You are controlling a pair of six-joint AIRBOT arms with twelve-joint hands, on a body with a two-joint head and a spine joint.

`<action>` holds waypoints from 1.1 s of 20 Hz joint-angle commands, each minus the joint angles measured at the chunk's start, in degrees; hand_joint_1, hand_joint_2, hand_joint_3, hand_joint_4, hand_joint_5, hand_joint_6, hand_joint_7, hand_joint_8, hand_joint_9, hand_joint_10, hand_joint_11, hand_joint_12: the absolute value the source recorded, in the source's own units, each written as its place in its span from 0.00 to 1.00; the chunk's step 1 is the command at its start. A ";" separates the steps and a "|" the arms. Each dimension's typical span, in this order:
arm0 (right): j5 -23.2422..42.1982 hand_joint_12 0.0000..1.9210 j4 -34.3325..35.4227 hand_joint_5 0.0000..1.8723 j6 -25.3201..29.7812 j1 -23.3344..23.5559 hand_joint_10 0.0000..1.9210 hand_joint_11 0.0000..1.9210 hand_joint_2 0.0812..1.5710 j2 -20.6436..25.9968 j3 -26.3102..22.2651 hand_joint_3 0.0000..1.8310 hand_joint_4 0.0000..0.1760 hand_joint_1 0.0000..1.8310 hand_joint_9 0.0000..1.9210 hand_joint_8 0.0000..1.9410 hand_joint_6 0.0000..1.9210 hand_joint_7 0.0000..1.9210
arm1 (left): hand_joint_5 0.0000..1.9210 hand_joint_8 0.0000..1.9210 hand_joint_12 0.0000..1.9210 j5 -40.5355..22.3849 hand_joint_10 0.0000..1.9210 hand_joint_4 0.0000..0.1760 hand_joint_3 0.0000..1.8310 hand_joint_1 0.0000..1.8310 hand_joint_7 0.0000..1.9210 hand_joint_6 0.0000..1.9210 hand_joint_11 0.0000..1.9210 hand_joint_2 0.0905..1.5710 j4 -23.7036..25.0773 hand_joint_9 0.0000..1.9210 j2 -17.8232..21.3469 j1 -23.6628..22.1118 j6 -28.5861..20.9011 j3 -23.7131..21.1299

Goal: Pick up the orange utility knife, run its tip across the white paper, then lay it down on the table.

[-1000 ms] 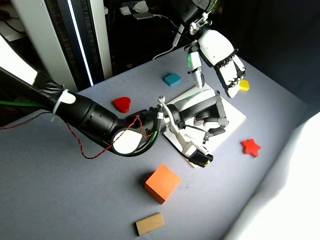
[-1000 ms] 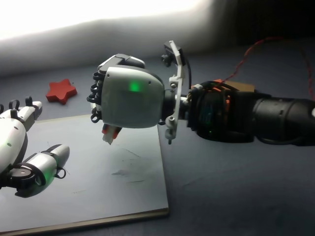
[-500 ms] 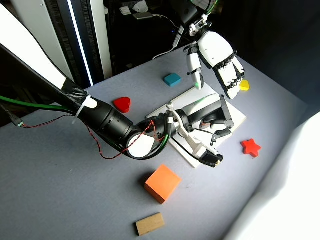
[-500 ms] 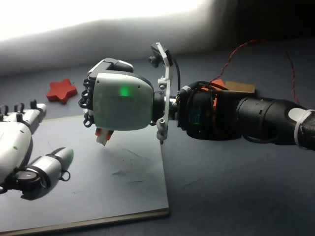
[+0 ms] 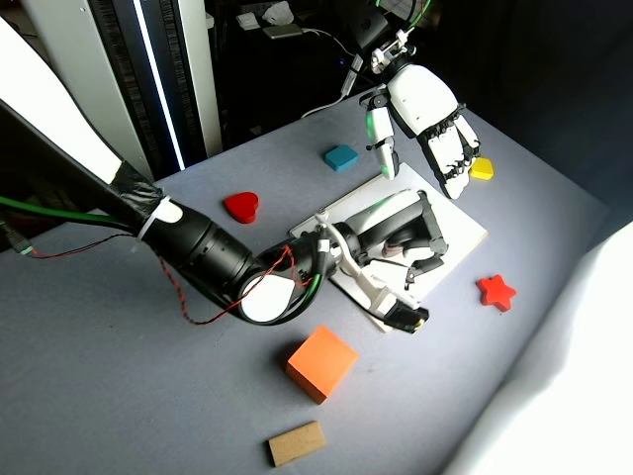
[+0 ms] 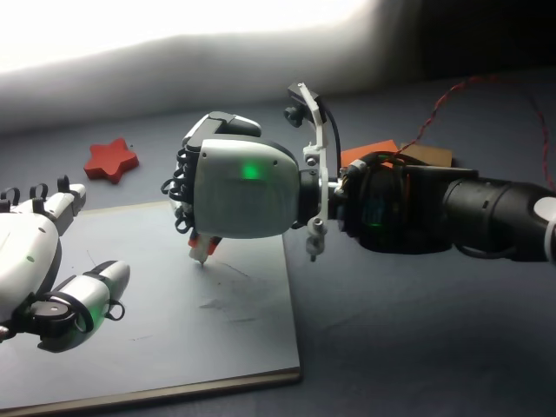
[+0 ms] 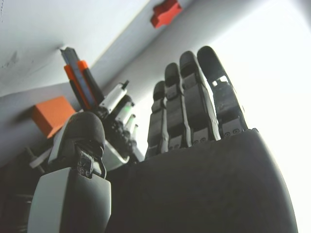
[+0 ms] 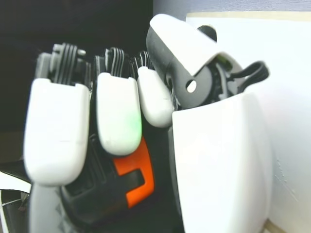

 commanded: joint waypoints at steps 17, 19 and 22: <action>2.19 1.00 21.59 0.82 -0.44 1.59 1.00 0.97 0.59 6.06 -7.49 0.40 1.00 0.81 0.93 1.00 1.00 0.88 | 0.10 0.00 0.55 -5.19 0.00 0.04 0.00 0.08 0.16 0.00 0.00 0.87 3.60 0.18 0.17 0.15 -0.10 0.40; -3.83 1.00 28.77 0.82 -0.45 2.31 1.00 0.97 0.59 9.22 -13.41 0.40 1.00 0.81 0.94 1.00 1.00 0.88 | 0.10 0.00 0.55 -5.19 0.00 0.07 0.00 0.08 0.16 0.00 0.00 0.86 3.60 0.17 0.17 0.23 -0.10 0.44; -12.35 1.00 34.31 0.81 1.00 2.45 1.00 0.97 0.59 14.79 -22.74 0.40 1.00 0.81 0.93 1.00 1.00 0.88 | 0.09 0.00 0.56 -5.19 0.00 0.06 0.00 0.07 0.15 0.00 0.00 0.87 3.61 0.17 0.18 0.36 -0.10 0.46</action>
